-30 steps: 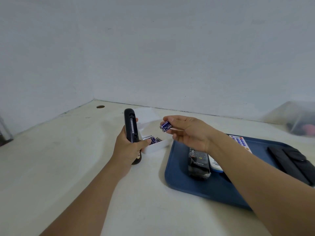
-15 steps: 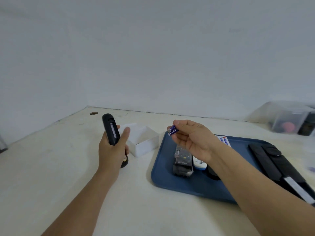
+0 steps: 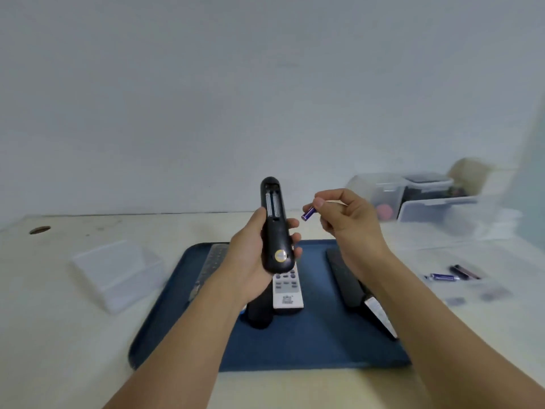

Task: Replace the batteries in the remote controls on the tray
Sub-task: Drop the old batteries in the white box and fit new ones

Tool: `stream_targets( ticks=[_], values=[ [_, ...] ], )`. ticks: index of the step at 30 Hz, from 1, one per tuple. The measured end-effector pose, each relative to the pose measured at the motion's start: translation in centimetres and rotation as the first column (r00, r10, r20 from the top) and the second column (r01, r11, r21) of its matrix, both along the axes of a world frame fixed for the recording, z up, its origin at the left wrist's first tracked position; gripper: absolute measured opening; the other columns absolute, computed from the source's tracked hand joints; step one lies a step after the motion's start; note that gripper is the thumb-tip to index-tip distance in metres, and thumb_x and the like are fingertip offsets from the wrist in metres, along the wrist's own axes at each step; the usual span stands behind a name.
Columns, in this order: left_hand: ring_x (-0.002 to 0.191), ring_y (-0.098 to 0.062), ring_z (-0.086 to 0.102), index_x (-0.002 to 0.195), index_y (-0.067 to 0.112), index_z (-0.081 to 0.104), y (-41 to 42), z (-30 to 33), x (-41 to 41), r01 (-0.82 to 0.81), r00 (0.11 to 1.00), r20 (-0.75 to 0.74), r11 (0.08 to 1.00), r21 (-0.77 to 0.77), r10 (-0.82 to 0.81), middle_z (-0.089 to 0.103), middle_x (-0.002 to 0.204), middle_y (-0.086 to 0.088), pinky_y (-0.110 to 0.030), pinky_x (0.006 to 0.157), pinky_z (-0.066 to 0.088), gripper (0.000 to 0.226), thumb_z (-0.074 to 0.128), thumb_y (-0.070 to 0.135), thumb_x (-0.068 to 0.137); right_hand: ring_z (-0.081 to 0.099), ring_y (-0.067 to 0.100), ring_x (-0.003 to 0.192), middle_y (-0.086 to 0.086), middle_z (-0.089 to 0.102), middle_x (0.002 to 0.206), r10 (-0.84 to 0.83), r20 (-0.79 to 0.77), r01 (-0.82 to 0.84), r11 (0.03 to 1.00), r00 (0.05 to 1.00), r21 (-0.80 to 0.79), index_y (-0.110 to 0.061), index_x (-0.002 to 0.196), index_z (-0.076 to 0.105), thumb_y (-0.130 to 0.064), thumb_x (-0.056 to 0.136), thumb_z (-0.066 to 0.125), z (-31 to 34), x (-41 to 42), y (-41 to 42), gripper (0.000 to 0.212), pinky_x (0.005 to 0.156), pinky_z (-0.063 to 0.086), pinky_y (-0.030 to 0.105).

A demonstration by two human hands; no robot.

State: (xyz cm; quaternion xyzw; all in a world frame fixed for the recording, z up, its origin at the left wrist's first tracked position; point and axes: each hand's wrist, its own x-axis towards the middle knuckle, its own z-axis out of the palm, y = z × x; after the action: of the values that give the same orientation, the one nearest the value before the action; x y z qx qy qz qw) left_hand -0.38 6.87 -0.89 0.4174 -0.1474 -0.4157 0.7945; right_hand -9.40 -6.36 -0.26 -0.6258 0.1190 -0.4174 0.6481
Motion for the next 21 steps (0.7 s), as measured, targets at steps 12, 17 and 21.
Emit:
stream_targets(
  ticks=[12,17,21],
  values=[
    [0.054,-0.022,0.048,0.099,0.009,0.059,-2.0,-2.1,-2.8,0.061,0.954,0.287,0.992,0.106,-0.089,0.058,0.074,-0.012,-0.028,0.046,0.041,0.038,0.033,0.036,0.104,0.053,0.000,0.047,-0.009,0.066,0.056,-0.144,0.050,0.151,0.973,0.988,-0.177,-0.001,0.086,0.068,-0.011,0.087,0.076,-1.4,-0.6,-1.6,0.012,0.053,0.040,0.012],
    [0.054,-0.025,0.053,0.107,0.005,0.059,-2.3,-2.5,-3.1,0.056,0.952,0.294,0.993,0.106,-0.085,0.062,0.077,-0.014,-0.030,0.046,0.046,0.037,0.036,0.035,0.105,0.061,0.020,0.068,0.007,0.072,0.079,-0.221,0.031,0.219,0.921,0.975,-0.321,-0.012,0.084,0.069,-0.020,0.085,0.078,-1.5,-0.6,-1.5,0.012,0.065,0.050,0.028],
    [0.054,-0.024,0.054,0.114,0.005,0.059,-2.3,-2.7,-3.2,0.054,0.947,0.309,0.991,0.119,-0.088,0.061,0.079,-0.015,-0.030,0.047,0.047,0.039,0.036,0.035,0.106,0.055,0.005,0.066,-0.004,0.066,0.072,-0.211,0.001,0.199,0.920,0.977,-0.338,-0.012,0.080,0.069,-0.018,0.085,0.078,-1.7,-0.5,-1.1,0.012,0.065,0.048,0.020]
  ],
)
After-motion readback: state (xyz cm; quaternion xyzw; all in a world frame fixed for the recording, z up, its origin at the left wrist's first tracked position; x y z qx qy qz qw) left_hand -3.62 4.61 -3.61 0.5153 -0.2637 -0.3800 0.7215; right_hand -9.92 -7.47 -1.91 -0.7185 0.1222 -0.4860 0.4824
